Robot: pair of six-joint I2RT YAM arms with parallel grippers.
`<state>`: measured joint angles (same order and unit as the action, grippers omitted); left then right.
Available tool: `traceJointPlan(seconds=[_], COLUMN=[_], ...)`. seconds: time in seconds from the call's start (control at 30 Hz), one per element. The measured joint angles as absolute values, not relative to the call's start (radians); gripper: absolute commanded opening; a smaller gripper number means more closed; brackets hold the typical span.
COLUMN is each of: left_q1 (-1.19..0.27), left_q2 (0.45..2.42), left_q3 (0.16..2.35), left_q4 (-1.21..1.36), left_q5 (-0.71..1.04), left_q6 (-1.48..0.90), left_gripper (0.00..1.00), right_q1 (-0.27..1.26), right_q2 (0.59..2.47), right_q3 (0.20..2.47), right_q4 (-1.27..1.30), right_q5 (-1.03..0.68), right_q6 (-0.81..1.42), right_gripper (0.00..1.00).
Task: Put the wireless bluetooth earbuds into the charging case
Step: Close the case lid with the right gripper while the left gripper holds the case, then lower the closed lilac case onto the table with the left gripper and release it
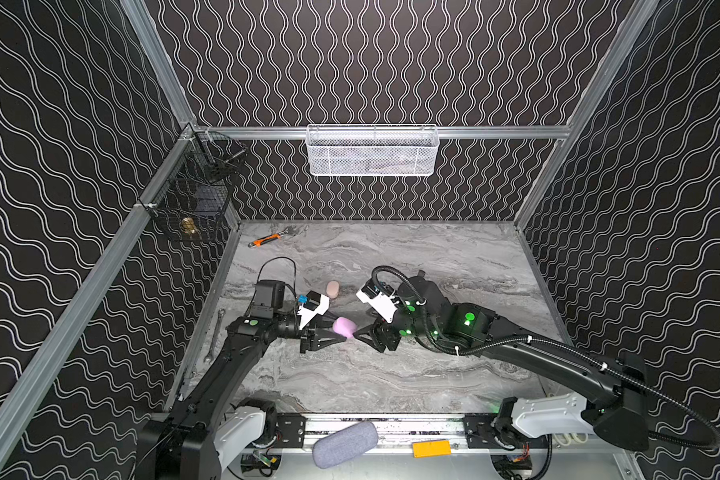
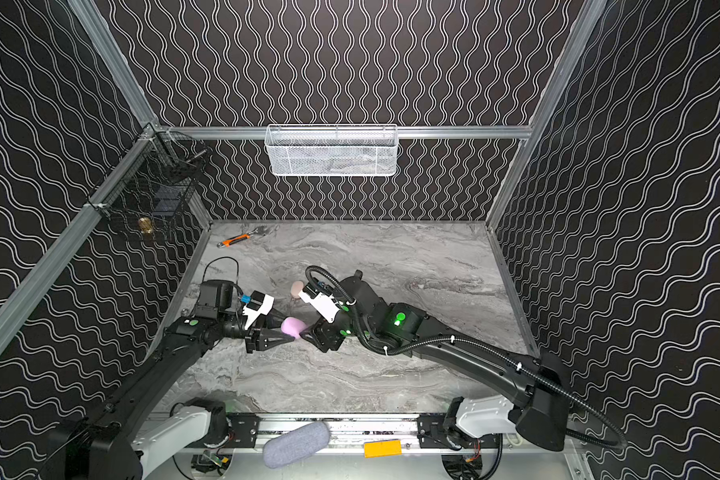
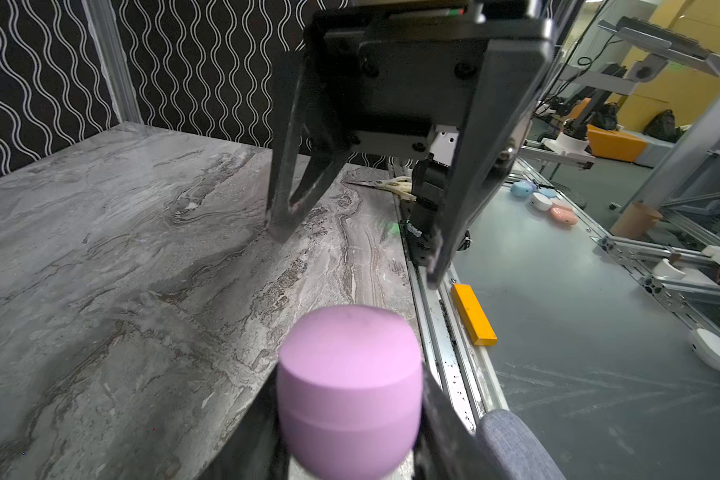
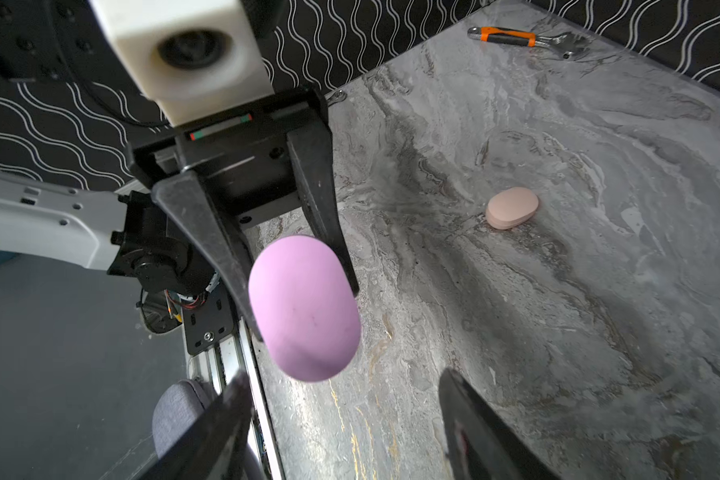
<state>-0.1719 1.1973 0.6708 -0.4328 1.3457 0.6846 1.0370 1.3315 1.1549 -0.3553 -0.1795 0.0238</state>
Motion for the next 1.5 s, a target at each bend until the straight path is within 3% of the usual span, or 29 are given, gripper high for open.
traceJointPlan(seconds=[0.4, 0.63, 1.07, 1.5], left_q1=[-0.176, -0.176, -0.228, -0.472], left_q2=[1.208, 1.249, 1.406, 1.580], left_q3=[0.681, 0.685, 0.726, 0.790], left_q4=[-0.538, -0.488, -0.093, 0.047], left_q5=[1.356, 1.303, 0.853, 0.376], left_q6=[0.765, 0.730, 0.286, 0.074], left_gripper=[0.37, 0.37, 0.41, 0.45], right_q1=[1.038, 1.036, 0.901, 0.834], right_q2=[1.383, 1.354, 1.266, 1.084], right_q3=[1.193, 1.161, 1.023, 0.857], right_q4=[-0.386, -0.381, -0.360, -0.311], right_q5=[-0.220, -0.160, 0.097, 0.118], right_q6=[0.001, 0.015, 0.215, 0.347], right_gripper=[0.71, 0.77, 0.78, 0.80])
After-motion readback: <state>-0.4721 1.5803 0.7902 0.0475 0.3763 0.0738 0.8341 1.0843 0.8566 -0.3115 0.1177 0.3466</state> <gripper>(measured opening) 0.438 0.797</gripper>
